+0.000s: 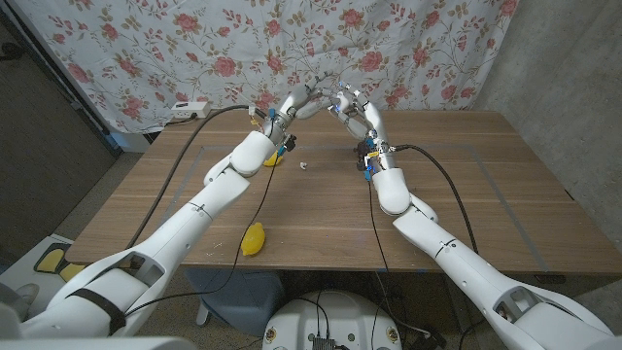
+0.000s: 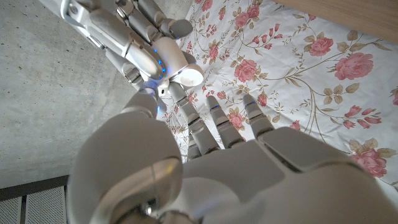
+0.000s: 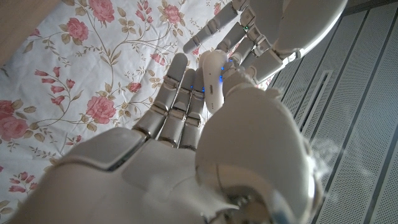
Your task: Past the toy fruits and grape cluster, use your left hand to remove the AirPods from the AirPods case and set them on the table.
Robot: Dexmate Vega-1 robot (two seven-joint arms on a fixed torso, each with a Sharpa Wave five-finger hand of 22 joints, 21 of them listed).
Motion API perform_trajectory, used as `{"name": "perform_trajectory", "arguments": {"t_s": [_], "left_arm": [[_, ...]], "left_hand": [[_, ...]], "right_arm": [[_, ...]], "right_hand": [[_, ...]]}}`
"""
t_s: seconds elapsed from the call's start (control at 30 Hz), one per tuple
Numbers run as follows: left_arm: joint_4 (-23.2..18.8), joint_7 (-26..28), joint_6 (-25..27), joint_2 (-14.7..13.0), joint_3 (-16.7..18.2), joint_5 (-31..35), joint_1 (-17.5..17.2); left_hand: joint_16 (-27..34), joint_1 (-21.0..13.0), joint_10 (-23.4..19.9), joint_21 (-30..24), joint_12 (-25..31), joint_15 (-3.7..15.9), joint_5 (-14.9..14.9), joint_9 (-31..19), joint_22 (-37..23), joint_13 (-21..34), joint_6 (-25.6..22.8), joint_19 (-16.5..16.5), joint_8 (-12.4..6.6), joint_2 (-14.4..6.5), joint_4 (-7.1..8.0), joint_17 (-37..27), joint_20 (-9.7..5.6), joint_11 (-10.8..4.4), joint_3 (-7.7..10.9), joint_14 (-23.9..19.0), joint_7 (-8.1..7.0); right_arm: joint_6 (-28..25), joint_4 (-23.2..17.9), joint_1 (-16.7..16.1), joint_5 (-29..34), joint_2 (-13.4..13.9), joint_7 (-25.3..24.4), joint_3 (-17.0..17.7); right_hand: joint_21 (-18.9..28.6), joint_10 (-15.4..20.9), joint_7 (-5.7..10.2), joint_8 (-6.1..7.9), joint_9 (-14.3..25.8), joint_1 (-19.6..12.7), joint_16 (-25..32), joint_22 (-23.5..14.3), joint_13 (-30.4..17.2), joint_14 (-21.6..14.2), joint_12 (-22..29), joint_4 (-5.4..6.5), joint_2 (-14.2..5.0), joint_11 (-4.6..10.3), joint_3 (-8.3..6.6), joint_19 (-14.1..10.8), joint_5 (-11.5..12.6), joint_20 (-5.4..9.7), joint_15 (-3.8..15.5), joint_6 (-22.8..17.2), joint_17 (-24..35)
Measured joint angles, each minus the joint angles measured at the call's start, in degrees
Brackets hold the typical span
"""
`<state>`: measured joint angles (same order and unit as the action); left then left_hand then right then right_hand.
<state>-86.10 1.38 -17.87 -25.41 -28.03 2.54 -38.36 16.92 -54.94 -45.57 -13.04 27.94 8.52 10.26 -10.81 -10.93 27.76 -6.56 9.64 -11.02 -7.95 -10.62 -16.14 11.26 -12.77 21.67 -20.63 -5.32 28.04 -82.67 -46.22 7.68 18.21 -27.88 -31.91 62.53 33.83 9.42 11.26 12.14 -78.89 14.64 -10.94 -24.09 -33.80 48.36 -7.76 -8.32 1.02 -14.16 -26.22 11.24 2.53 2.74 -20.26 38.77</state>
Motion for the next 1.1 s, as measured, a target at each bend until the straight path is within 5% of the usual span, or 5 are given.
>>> {"name": "perform_trajectory", "arguments": {"t_s": [0.3, 1.1], "left_arm": [[-0.20, 0.99, 0.12, 0.20, 0.22, -0.63, -0.36], [1.36, 4.24, -1.79, 1.89, 1.15, -1.22, -1.29]], "left_hand": [[1.06, -4.43, -0.39, 0.00, 2.06, 0.79, -0.08, 0.00, 0.00, 0.13, -0.30, 0.20, 0.00, -0.58, -0.13, -1.25, -0.20, 0.40, 0.94, -1.01, 0.30], [2.16, -6.19, -0.38, 0.00, 3.72, 1.30, -0.09, 0.01, -0.01, 6.37, -0.51, 1.02, -0.01, -0.81, 0.45, -2.88, -0.41, 0.41, 0.68, -1.92, 0.10]], "right_arm": [[-0.20, 0.02, 0.26, 0.22, 0.08, -0.39, -0.32], [-0.67, 0.30, 0.14, -1.14, -0.15, -0.34, -0.14]], "right_hand": [[0.21, 0.00, 0.00, 0.00, 0.00, 0.00, 0.00, 0.26, 0.00, 0.01, 0.00, -0.08, 0.00, 0.00, -0.08, -0.02, -0.01, 0.01, -0.01, 0.00, 0.00], [0.42, -0.01, 0.00, 0.00, -0.06, 0.00, 0.00, 0.28, 0.00, 0.01, 0.00, -0.07, 0.00, -0.02, -0.07, 0.49, 0.01, 0.13, -0.01, 0.00, 0.00]]}}
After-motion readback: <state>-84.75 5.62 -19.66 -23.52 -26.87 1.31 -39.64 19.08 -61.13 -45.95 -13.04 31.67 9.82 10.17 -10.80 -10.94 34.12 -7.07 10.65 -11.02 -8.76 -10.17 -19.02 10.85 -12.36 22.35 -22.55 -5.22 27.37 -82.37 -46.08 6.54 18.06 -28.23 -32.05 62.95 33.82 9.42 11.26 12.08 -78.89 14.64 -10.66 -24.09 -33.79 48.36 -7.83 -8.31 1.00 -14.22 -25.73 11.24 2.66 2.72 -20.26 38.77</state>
